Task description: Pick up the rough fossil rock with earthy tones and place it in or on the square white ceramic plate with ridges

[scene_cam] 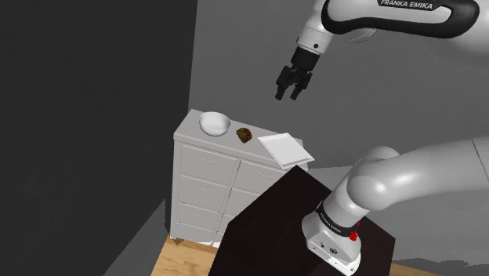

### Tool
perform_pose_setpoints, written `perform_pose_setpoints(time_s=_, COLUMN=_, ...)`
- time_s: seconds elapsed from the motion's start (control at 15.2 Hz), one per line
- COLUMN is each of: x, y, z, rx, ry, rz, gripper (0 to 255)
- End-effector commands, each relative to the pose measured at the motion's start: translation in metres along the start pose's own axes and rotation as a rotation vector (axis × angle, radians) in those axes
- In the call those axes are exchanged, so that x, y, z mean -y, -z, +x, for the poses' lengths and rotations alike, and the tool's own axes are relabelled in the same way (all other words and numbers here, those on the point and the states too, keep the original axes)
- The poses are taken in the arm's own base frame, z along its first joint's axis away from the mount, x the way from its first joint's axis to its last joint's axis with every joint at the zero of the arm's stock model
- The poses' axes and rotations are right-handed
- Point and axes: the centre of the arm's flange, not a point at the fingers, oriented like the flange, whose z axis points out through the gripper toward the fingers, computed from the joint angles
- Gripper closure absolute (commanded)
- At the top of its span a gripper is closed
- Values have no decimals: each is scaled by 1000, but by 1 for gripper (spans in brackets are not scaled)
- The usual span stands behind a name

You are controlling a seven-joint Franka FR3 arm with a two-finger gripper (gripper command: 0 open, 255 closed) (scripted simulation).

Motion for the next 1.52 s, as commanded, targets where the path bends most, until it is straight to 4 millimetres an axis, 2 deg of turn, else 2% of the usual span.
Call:
perform_pose_setpoints(time_s=0.0, x=-12, y=-16, z=17, rx=-1, ry=-27, rz=0, gripper=0)
perform_pose_setpoints(time_s=0.73, x=-81, y=-107, z=107, rx=4, ry=-172, rz=3, gripper=0)
perform_pose_setpoints(time_s=1.45, x=-162, y=-200, z=185, rx=10, ry=-318, rz=6, gripper=0)
